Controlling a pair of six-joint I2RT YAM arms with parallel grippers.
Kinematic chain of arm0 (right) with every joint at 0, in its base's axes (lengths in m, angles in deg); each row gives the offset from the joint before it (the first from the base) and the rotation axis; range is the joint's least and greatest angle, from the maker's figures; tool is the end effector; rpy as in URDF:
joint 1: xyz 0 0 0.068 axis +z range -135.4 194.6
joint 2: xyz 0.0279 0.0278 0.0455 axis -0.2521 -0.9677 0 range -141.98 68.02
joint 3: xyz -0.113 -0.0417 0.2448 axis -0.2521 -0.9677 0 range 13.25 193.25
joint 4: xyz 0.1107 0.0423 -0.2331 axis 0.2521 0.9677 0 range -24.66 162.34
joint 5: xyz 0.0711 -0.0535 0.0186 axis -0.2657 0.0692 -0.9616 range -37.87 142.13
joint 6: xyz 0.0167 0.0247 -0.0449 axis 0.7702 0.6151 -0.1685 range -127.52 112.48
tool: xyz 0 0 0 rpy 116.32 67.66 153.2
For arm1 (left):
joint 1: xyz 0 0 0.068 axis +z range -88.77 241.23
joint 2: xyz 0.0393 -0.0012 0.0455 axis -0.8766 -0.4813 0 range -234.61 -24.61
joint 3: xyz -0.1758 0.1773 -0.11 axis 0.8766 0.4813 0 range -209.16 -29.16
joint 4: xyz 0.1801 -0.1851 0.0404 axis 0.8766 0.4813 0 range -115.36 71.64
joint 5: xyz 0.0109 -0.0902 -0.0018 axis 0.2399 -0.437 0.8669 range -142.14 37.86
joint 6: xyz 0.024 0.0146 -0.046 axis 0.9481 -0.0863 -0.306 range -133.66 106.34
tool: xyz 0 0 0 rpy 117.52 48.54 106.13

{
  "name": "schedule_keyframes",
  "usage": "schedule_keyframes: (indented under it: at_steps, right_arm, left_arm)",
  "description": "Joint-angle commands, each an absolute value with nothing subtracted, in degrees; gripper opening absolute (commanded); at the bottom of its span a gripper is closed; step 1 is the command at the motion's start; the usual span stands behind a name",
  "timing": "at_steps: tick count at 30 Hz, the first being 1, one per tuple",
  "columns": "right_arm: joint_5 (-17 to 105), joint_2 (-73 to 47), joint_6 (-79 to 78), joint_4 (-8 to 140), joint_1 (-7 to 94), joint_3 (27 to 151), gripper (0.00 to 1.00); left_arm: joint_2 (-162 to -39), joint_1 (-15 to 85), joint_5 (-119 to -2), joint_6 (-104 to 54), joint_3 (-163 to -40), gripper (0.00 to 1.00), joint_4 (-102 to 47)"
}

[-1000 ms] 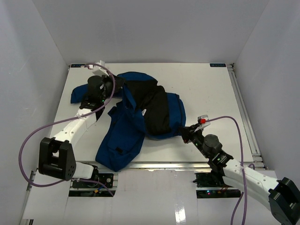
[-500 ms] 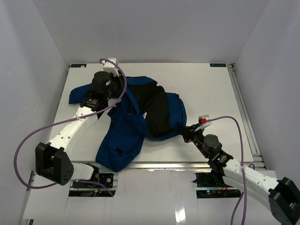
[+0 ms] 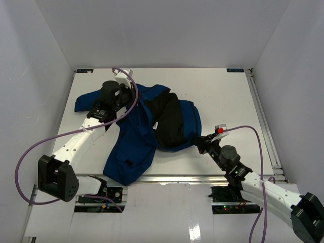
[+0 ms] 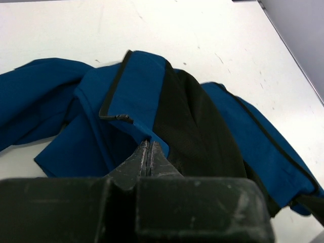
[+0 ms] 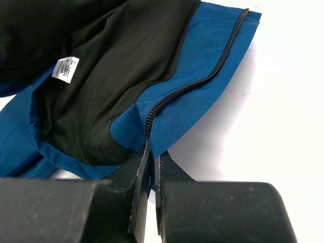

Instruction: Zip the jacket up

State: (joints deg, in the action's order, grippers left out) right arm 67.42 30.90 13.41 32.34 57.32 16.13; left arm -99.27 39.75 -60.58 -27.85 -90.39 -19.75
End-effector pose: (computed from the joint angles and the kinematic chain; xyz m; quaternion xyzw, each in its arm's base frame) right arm 0.1196 0.0977 0.1822 -0.0426 0.7132 0.2847 0.6391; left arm 0.2823 -0.1167 0.3340 0.0942 0.8077 -0.2343 0.5327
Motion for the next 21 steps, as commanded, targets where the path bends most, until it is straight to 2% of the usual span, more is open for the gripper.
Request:
schedule_keyframes:
  at_steps: [1,5,14,21]
  right_arm:
    - [68.5,30.0,13.0,30.0,57.0,17.4,0.08]
    - [68.5,29.1,13.3,29.7,57.1,17.5,0.08]
    - [68.0,28.5,13.4,29.7,57.0,18.3,0.08]
    - [69.1,28.5,13.6,29.7,57.0,18.6,0.08]
  left_arm:
    - [-97.0,36.0,-74.3,-23.3,-87.7,0.0,-22.4]
    - [-97.3,28.5,-79.0,-18.5,-87.5,0.0,-21.9]
    - [-94.2,22.1,-88.2,-15.8,-82.8,0.0,-25.9]
    - [-98.8,16.4,-86.4,-11.8,-80.2,0.11,-17.9]
